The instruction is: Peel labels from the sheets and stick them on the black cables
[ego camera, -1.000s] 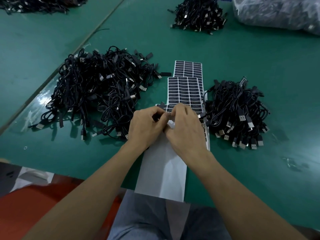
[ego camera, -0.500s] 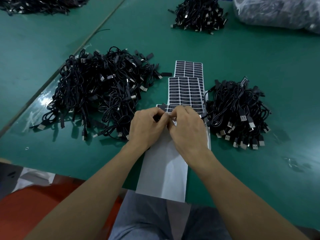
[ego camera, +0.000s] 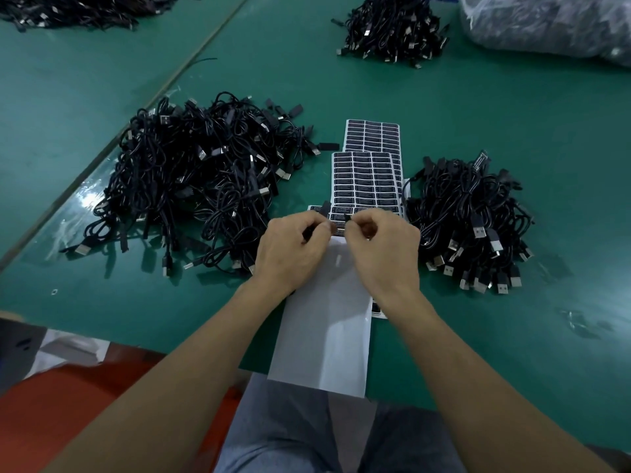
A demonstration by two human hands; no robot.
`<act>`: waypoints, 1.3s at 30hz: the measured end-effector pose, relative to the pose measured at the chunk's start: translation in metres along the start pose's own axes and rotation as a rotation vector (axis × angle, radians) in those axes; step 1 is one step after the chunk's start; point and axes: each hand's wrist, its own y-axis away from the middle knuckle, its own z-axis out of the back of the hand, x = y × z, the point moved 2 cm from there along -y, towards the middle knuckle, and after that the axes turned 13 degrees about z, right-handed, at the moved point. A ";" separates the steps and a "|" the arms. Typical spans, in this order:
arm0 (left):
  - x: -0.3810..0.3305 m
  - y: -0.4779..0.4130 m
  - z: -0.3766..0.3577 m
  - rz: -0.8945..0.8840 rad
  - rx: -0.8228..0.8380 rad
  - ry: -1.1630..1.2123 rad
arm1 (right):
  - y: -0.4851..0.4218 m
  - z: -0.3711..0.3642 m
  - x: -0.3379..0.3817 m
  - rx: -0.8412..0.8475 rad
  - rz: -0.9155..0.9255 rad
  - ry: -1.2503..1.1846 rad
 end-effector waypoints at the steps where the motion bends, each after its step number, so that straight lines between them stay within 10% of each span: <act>1: 0.000 0.001 0.000 -0.012 0.009 -0.020 | 0.000 0.002 -0.003 -0.036 -0.064 -0.130; 11: -0.013 0.001 0.005 0.043 0.140 0.120 | 0.001 0.005 -0.014 -0.082 -0.483 -1.055; 39: -0.012 0.002 -0.004 0.182 0.496 0.491 | 0.001 -0.003 -0.027 -0.004 -0.478 -1.047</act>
